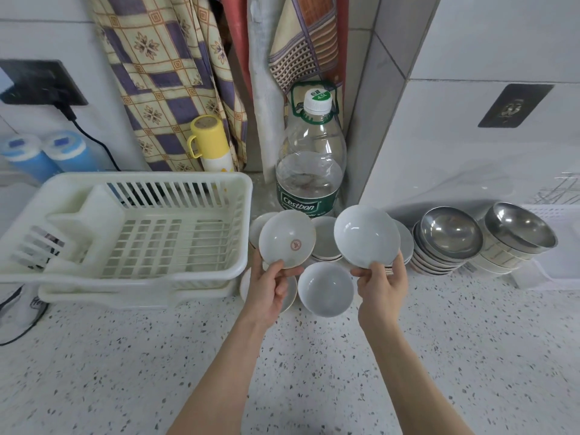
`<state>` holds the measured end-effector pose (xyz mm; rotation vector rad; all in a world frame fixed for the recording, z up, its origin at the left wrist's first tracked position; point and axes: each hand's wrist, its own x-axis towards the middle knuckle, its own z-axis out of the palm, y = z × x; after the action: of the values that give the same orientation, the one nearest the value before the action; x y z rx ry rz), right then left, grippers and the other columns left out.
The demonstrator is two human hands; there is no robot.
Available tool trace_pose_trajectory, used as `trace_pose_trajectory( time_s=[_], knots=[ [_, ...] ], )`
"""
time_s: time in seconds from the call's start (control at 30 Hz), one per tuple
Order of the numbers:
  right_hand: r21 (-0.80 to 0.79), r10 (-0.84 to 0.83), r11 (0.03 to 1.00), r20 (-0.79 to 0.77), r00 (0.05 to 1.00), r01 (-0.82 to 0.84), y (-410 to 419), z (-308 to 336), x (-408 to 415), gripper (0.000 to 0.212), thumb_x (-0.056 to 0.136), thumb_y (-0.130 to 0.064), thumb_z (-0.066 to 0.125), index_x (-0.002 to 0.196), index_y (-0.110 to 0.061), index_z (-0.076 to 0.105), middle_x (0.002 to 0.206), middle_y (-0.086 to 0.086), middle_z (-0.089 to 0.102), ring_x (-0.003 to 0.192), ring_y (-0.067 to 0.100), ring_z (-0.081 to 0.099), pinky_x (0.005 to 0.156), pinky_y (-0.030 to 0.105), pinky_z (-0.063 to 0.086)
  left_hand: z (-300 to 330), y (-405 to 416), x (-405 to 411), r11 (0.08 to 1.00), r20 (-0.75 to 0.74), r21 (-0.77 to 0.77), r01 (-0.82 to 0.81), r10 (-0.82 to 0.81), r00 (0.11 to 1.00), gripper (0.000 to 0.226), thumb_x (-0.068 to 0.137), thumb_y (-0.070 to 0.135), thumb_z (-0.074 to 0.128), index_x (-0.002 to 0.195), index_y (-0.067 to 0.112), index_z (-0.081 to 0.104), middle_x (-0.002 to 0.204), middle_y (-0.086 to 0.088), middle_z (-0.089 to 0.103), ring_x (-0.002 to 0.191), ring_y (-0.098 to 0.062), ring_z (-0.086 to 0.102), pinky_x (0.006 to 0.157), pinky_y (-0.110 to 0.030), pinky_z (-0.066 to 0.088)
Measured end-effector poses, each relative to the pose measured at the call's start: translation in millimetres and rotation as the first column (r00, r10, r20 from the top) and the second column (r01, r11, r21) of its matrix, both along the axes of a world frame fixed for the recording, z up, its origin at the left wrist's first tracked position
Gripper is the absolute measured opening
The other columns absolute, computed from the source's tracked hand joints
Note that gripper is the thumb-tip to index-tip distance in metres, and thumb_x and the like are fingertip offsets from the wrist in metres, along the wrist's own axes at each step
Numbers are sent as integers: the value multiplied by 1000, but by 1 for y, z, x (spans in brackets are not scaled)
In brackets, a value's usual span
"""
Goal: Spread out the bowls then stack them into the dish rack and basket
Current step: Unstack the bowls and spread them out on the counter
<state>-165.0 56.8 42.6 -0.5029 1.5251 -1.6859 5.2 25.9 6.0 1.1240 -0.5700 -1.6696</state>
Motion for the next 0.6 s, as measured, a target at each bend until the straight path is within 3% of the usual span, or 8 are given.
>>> trace_pose_trajectory(
  time_s=[0.13,0.37,0.43,0.5,0.6],
  knots=[
    [9,33,999,11,999,-33,21,4,-6,49,85,3,42,116,-29,62,54,2,59,52,10,55,44,16,37,3,25,-3,999,4,-37,26,-25,1000,55,100,5,46,141,43,41,87,-24,73,37,-6,45,36,-14,27],
    [47,103,993,70,992,-106,63,5,-24,51,89,3,43,127,-28,57,70,16,58,47,6,50,42,16,35,11,87,-9,996,46,-72,-57,61,997,60,101,4,48,142,46,38,111,-19,70,66,-15,71,35,-16,27],
    [74,147,986,71,987,-152,77,4,-26,50,90,2,43,129,-27,55,76,19,58,45,6,49,43,17,34,12,108,-6,995,72,-43,-95,98,993,59,101,4,48,139,48,41,106,-19,72,66,-14,71,35,-16,28],
    [108,189,975,66,980,-196,93,0,-26,48,90,2,43,125,-27,57,69,18,59,44,6,48,44,19,34,11,132,0,991,82,-15,-136,137,987,57,101,4,48,135,49,44,99,-18,74,61,-13,70,35,-15,28],
    [162,249,952,74,966,-258,115,-7,-24,45,90,3,44,118,-28,60,53,11,59,44,8,48,44,19,34,8,162,7,977,113,32,-212,207,972,58,99,2,49,131,51,47,105,-11,74,74,-20,73,34,-16,28]
  ],
)
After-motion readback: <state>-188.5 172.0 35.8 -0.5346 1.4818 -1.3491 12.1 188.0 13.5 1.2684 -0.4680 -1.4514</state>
